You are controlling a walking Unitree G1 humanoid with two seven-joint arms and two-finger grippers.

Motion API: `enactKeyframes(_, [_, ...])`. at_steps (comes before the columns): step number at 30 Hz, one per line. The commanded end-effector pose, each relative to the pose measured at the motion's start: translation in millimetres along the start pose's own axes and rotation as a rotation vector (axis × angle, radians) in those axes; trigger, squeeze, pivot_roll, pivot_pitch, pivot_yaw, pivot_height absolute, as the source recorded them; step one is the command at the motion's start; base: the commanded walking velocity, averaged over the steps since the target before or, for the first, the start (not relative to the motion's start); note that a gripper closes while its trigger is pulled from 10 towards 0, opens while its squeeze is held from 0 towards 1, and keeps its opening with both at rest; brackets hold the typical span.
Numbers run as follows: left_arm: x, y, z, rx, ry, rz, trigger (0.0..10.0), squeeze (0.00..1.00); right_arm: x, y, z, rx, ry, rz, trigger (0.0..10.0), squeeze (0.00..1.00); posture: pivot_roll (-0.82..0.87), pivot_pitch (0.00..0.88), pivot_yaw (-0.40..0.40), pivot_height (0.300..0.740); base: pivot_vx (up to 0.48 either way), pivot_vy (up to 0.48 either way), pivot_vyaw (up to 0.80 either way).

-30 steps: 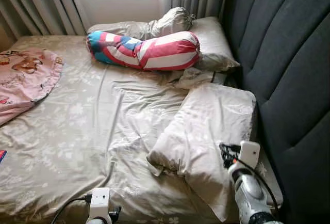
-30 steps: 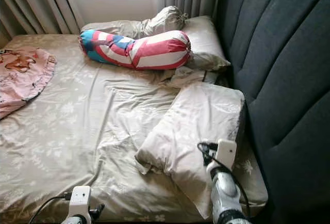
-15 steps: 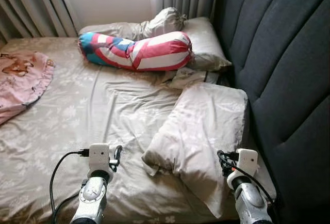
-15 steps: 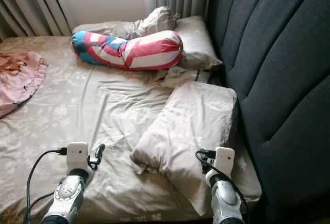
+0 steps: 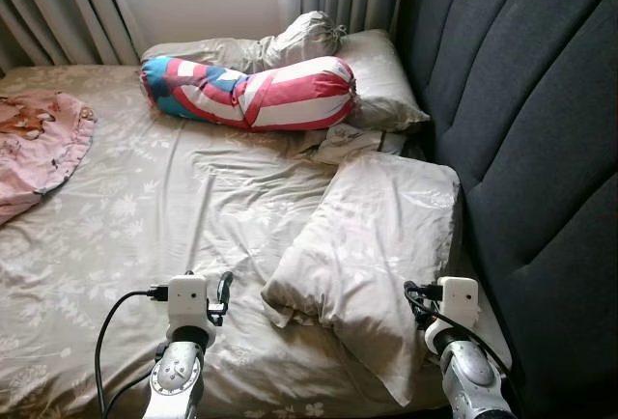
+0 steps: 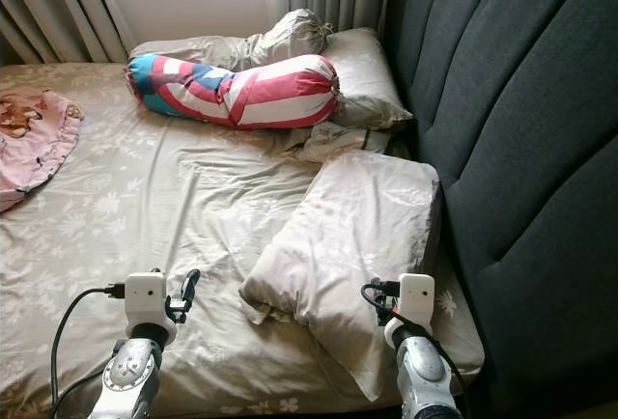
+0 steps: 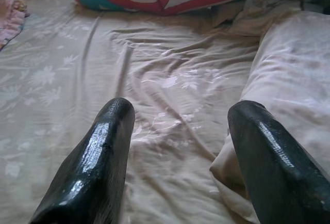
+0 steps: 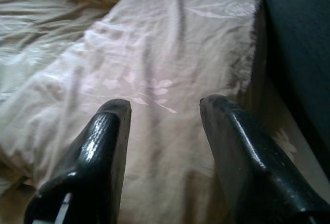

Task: Clean up the room

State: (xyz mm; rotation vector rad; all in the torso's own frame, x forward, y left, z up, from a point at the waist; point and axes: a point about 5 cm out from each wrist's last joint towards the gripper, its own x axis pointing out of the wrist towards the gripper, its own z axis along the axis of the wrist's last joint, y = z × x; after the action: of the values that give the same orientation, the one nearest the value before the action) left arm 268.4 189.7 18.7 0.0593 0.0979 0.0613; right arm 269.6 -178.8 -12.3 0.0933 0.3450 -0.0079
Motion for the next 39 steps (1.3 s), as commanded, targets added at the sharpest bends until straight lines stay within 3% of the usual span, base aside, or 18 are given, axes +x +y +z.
enactKeyframes(1, [1.3, -3.0, 2, -0.001, 0.001, -0.017, 10.0, 0.0, 0.6, 0.7, -1, -0.008, 0.018, -0.002, 10.0, 0.0, -0.15, 0.011, -0.044, 0.726, 0.0, 0.0, 0.0])
enactKeyframes(8, [1.3, -4.7, 1, 0.003, 0.008, -0.03, 10.0, 0.0, -0.4, 4.9, -2, -0.007, 0.002, 0.006, 10.0, 0.0, -0.15, 0.0, -0.042, 0.681, 0.0, 0.0, 0.0])
enactKeyframes(39, [10.1, -3.5, 9, -0.008, 0.005, -0.032, 10.0, 0.0, 6.4, 17.1, 13, -0.014, -0.067, 0.01, 10.0, 0.0, -0.14, 0.017, -0.039, 0.677, 0.0, 0.0, 0.0])
